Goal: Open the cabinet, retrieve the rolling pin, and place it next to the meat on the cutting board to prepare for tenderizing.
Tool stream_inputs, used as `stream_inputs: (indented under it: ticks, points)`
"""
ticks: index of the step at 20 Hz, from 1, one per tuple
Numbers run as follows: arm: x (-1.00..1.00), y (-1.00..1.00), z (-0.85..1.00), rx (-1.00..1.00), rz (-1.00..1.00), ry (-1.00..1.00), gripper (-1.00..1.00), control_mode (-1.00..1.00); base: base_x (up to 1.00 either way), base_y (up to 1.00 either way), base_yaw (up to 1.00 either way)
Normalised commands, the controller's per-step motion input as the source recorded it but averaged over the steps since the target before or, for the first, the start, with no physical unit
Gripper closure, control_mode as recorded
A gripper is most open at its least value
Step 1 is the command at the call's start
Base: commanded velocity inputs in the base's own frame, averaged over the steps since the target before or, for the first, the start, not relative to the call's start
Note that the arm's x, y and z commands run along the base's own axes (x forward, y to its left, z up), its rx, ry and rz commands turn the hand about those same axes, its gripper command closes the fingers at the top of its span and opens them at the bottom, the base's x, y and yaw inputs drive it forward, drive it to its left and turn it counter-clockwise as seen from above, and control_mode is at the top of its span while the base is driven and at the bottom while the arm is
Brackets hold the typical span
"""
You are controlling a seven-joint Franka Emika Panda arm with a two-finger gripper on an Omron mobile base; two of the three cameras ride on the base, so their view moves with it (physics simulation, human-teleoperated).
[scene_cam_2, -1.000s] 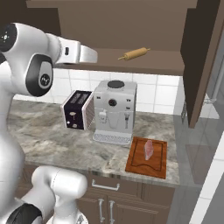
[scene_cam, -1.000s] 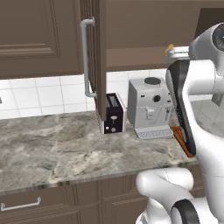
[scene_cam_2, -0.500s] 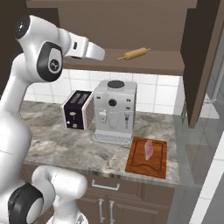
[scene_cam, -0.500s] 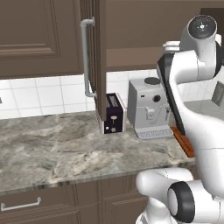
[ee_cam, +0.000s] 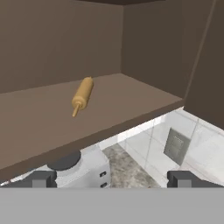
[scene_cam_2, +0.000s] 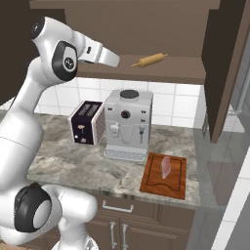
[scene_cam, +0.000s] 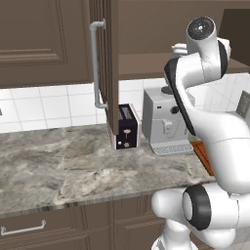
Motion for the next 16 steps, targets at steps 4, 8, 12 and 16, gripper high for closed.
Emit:
stream_inputs:
  ticks: [4, 8, 12, 16]
  points:
    - [0.35, -0.11, -0.09, 0.02, -0.01, -0.03, -1.0, -1.0, 0.0, 0.0, 0.0]
    - [0.3, -0.12, -0.1, 0.01, 0.0, -0.07, -1.0, -1.0, 0.0, 0.0, 0.0]
    - [0.27, -0.11, -0.09, 0.01, 0.0, -0.07, -1.0, -1.0, 0.0, 0.0, 0.0]
    - [0.32, -0.09, -0.03, 0.05, 0.0, -0.02, -1.0, -1.0, 0.0, 0.0, 0.0]
